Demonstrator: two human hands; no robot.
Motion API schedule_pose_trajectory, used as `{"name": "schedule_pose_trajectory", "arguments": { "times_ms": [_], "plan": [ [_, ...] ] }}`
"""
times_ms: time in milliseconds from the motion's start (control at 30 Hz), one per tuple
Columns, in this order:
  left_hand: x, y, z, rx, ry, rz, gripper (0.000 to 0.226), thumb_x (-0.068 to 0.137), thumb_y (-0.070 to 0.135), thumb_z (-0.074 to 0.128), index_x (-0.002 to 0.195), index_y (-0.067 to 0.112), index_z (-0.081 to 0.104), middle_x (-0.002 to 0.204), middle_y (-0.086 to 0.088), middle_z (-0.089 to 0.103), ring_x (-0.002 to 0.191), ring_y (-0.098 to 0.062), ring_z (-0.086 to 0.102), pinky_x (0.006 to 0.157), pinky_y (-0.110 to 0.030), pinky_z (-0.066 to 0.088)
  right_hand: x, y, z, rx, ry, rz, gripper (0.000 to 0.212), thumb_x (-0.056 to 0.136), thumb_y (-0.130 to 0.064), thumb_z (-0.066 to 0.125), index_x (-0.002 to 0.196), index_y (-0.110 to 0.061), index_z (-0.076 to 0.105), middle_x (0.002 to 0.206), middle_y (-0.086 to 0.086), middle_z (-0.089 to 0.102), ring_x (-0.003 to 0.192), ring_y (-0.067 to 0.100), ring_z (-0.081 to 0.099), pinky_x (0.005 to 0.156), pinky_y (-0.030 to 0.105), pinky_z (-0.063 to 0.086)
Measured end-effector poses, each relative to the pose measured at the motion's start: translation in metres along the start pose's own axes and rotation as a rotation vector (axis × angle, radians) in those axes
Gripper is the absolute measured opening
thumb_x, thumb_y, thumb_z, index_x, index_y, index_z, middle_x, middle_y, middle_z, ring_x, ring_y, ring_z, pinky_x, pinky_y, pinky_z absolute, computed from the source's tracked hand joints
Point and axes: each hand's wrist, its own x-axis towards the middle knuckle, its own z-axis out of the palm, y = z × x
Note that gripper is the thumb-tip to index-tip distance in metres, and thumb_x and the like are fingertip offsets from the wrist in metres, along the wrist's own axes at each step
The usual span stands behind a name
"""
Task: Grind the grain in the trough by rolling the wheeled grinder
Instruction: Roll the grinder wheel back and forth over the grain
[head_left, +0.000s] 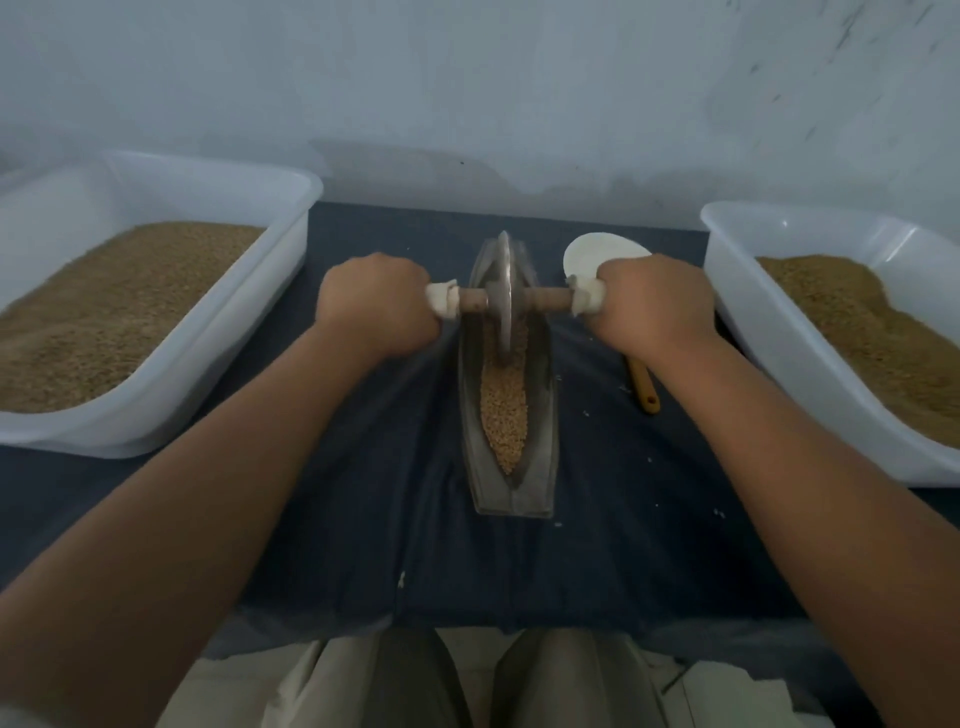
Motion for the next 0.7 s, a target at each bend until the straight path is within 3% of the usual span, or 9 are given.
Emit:
{"name": "schedule_pose_trajectory", "arguments": {
  "times_ms": [133, 233, 300, 467, 600, 700],
  "plan": [
    [-0.029, -0.006, -0.012, 0.107, 0.007, 0.133, 0.030, 0.081, 0.050, 0.057, 0.064, 0.027, 0.046, 0.062, 0.009, 0.047, 0.058, -0.024, 0.053, 0.055, -0.028, 0.034, -0.036, 0.005, -0.001, 0.000, -0.042, -0.033, 0.047, 0.091, -0.068, 0.039, 0.077, -0.029, 0.060, 0.067, -0.008, 0.054, 0.066, 0.023, 0.058, 0.057, 0.032, 0.046],
    [-0.062, -0.009, -0.018, 0.200, 0.123, 0.242, 0.041, 0.075, 0.050, 0.068, 0.060, 0.031, 0.035, 0.052, 0.012, 0.039, 0.043, -0.011, 0.033, 0.050, -0.021, 0.017, -0.081, 0.010, -0.003, 0.087, -0.018, -0.080, 0.051, 0.080, -0.074, 0.032, 0.075, -0.031, 0.060, 0.060, -0.011, 0.051, 0.055, 0.019, 0.051, 0.051, 0.029, 0.040],
    [-0.062, -0.010, -0.016, 0.222, 0.151, 0.248, 0.043, 0.075, 0.050, 0.069, 0.059, 0.031, 0.034, 0.051, 0.012, 0.038, 0.042, -0.011, 0.030, 0.051, -0.020, 0.014, -0.085, 0.012, 0.002, 0.099, -0.023, -0.083, 0.052, 0.079, -0.074, 0.031, 0.072, -0.030, 0.058, 0.057, -0.012, 0.049, 0.053, 0.016, 0.050, 0.050, 0.029, 0.040],
    [-0.008, 0.002, -0.011, 0.126, 0.021, 0.110, 0.030, 0.081, 0.050, 0.061, 0.067, 0.027, 0.049, 0.066, 0.006, 0.049, 0.069, -0.030, 0.063, 0.061, -0.031, 0.040, -0.025, 0.005, 0.014, 0.059, 0.002, 0.032, 0.058, 0.081, -0.074, 0.026, 0.076, -0.027, 0.060, 0.065, -0.008, 0.051, 0.067, 0.025, 0.054, 0.058, 0.032, 0.038],
    [0.010, 0.008, -0.018, 0.079, -0.016, 0.094, 0.028, 0.081, 0.047, 0.061, 0.066, 0.025, 0.051, 0.067, 0.004, 0.052, 0.065, -0.027, 0.055, 0.063, -0.033, 0.043, 0.004, 0.005, 0.012, 0.053, -0.094, 0.069, 0.055, 0.082, -0.070, 0.028, 0.071, -0.025, 0.058, 0.070, -0.005, 0.056, 0.070, 0.024, 0.056, 0.062, 0.033, 0.038],
    [-0.018, 0.000, -0.019, 0.115, -0.014, 0.139, 0.028, 0.083, 0.047, 0.059, 0.066, 0.028, 0.049, 0.065, 0.007, 0.051, 0.059, -0.022, 0.052, 0.057, -0.030, 0.039, -0.027, 0.010, 0.005, 0.031, -0.076, -0.016, 0.057, 0.082, -0.074, 0.025, 0.071, -0.029, 0.056, 0.068, -0.008, 0.056, 0.066, 0.023, 0.057, 0.056, 0.031, 0.039]
  ]
}}
